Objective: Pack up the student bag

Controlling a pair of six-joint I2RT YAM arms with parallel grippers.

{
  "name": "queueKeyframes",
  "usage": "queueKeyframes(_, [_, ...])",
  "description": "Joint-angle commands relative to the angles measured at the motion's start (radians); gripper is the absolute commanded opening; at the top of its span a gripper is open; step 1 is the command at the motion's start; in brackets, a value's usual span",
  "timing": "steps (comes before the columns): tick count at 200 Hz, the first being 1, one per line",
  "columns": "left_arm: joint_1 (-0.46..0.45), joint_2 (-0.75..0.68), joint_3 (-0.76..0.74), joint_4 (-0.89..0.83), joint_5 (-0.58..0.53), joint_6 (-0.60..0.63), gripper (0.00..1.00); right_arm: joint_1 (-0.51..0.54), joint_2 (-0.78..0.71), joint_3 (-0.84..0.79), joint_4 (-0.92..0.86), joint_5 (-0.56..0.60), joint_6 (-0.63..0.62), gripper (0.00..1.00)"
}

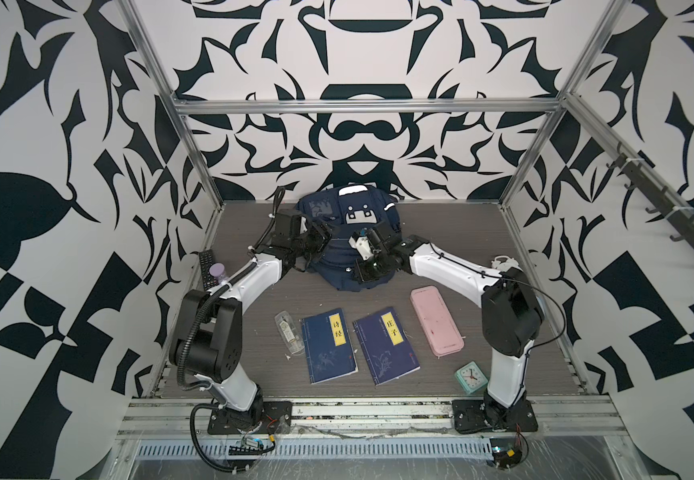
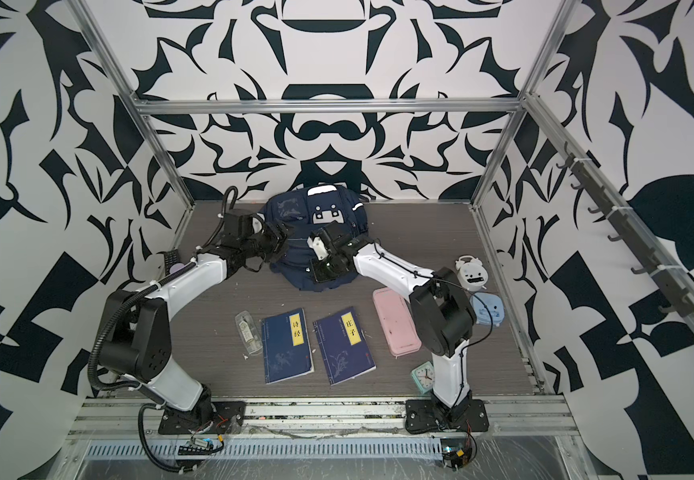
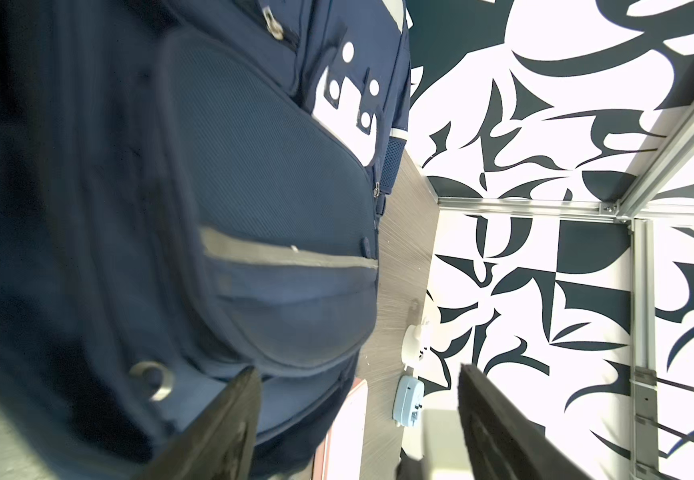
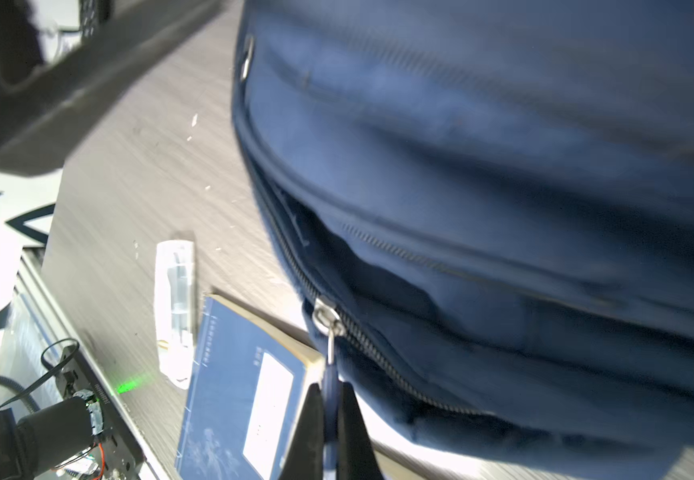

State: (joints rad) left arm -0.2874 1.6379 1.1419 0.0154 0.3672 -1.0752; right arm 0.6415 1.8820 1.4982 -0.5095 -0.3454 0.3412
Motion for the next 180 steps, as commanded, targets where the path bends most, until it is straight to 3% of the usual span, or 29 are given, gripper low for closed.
queueKeyframes(1, [0.034, 0.000, 0.054, -0.115, 0.002, 0.118, 0.77, -0.058, -0.089, -0.026, -0.030, 0.045, -0.051, 0.00])
queueKeyframes(49, [0.045, 0.234, 0.362, -0.400, 0.038, 0.371, 0.56, -0.149, -0.136, -0.080, -0.086, 0.115, -0.101, 0.00])
queueKeyframes(90, [0.039, 0.462, 0.634, -0.626, 0.032, 0.568, 0.53, -0.196, -0.116, -0.073, -0.074, 0.119, -0.114, 0.00])
queueKeyframes(116, [0.035, 0.543, 0.714, -0.630, 0.135, 0.607, 0.53, -0.208, -0.090, -0.060, -0.075, 0.112, -0.123, 0.00])
queueKeyframes(147, [0.018, 0.599, 0.774, -0.606, 0.185, 0.631, 0.55, -0.211, -0.073, -0.055, -0.078, 0.102, -0.129, 0.00])
queueKeyframes(180, [0.005, 0.702, 0.911, -0.715, 0.198, 0.694, 0.55, -0.210, -0.078, -0.063, -0.078, 0.094, -0.130, 0.00])
